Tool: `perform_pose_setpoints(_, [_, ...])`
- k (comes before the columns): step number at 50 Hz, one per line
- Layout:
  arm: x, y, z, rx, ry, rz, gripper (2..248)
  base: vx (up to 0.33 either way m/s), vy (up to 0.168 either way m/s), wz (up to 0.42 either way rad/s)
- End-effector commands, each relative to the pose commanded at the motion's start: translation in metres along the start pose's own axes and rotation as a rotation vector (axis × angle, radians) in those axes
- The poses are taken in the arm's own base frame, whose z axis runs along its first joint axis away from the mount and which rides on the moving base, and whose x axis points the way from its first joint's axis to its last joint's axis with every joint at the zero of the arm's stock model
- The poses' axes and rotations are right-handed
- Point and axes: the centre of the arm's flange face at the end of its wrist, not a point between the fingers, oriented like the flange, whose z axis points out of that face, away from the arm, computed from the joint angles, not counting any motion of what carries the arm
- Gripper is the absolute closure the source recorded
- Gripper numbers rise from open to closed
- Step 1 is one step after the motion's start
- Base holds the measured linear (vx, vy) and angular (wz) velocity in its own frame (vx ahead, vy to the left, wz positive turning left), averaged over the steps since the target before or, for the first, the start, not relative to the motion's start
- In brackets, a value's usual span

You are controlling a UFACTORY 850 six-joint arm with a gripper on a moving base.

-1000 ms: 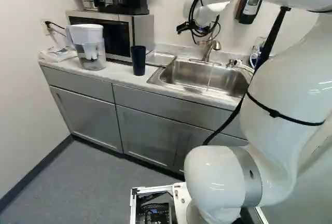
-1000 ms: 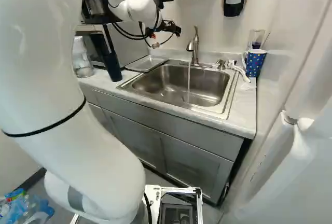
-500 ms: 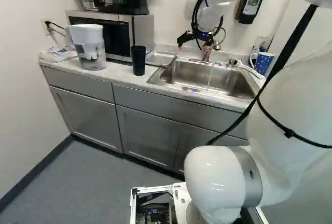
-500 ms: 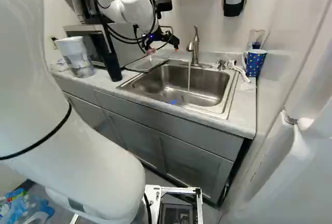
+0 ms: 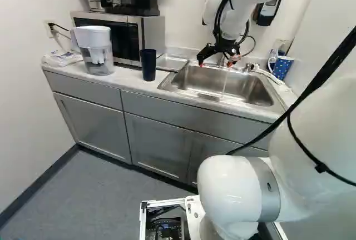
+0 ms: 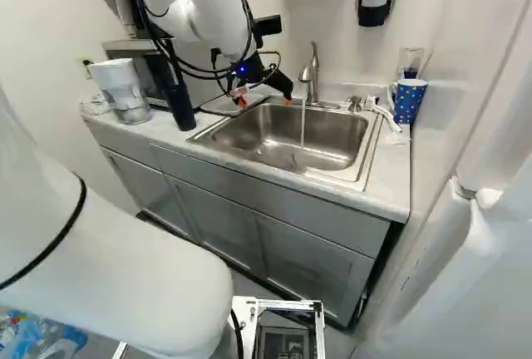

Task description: Rinse the cup and place it in the tray

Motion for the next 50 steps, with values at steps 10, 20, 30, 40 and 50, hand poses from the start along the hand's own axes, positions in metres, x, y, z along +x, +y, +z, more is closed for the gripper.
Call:
perform_pose_setpoints(10, [-0.02, 0.016, -0.005, -0.026, -0.105, 0.027, 3, 0.0, 0.0, 0.0])
perform_pose_setpoints(20, [-0.037, 0.032, -0.008, -0.047, -0.214, 0.067, 3, 0.0, 0.0, 0.0])
perform_pose_setpoints(30, [-0.037, 0.043, -0.007, -0.059, -0.218, 0.092, 3, 0.0, 0.0, 0.003])
perform_pose_setpoints(40, [-0.036, 0.044, -0.007, -0.06, -0.218, 0.094, 3, 0.0, 0.0, 0.0])
perform_pose_setpoints(50, [-0.036, 0.044, -0.007, -0.06, -0.218, 0.094, 3, 0.0, 0.0, 0.0])
